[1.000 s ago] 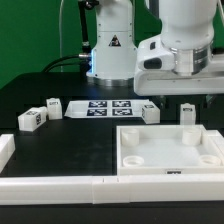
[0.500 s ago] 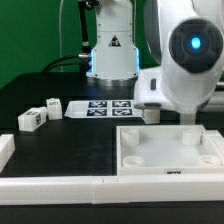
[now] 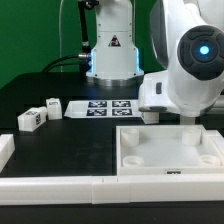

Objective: Assemble one leg

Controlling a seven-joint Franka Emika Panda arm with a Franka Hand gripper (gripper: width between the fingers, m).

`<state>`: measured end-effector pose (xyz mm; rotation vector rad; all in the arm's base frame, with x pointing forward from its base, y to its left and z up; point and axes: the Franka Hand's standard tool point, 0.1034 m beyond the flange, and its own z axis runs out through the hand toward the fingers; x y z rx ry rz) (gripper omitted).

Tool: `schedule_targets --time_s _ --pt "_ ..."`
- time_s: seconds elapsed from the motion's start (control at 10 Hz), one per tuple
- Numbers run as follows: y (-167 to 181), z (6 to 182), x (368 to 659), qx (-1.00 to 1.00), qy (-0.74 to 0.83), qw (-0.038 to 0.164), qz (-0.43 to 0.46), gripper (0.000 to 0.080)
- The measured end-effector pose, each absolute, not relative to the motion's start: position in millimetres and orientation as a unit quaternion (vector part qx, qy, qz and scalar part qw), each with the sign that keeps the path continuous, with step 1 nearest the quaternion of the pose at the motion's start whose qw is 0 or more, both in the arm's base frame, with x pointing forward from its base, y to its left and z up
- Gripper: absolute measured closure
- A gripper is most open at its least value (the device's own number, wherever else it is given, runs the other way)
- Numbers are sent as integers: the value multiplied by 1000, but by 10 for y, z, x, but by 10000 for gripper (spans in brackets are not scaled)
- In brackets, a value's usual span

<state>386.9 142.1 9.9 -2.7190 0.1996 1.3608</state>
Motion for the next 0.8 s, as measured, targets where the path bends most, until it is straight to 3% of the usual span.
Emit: schedule_targets --time_s 0.2,0.4,0.8 --pt "1414 100 3871 -891 65 48 446 190" --pt "1415 100 3871 -891 65 48 446 497" --pt "1415 100 3870 -891 65 48 446 512"
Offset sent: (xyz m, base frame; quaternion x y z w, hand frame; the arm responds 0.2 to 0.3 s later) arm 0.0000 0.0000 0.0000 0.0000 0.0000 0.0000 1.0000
